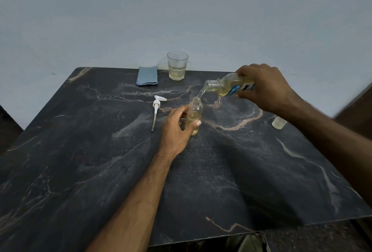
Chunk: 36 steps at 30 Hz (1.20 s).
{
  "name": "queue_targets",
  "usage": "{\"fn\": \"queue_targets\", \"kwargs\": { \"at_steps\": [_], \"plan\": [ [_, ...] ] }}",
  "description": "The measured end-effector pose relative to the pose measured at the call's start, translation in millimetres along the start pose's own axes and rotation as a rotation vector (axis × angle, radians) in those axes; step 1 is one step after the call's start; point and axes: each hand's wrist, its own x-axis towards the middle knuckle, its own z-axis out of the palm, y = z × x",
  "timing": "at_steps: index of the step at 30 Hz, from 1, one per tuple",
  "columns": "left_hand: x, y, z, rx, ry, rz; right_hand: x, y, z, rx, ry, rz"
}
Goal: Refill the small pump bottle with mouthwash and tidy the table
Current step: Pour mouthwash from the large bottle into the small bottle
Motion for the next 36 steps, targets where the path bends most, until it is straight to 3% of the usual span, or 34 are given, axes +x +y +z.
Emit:
{"fn": "queue_targets", "kwargs": {
  "at_steps": [13, 18, 25, 31, 36],
  "plan": [
    [-0.1, 0.9, -0.9, 0.016, -0.004, 0.010, 1.1, 3.0, 10.3, 0.015, 0.008, -0.003],
    [0.4, 0.0, -0.7, 0.025, -0.009, 0.010, -4.6, 1.7, 28.2, 0.140, -0.016, 0.043],
    [0.3, 0.1, -1.6, 0.024, -0.007, -0.008, -13.9, 11.5, 56.5, 0.605, -0.055, 0.268],
    [0.1, 1.0, -1.9, 0.015, -0.007, -0.019, -31.2, 36.3, 76.7, 1.069, 0.058, 0.489],
    [-0.3, 1.0, -1.0, 0.020, 0.001, -0.029, -42.7, 47.4, 92.1, 1.238, 0.113, 0.557]
  ]
}}
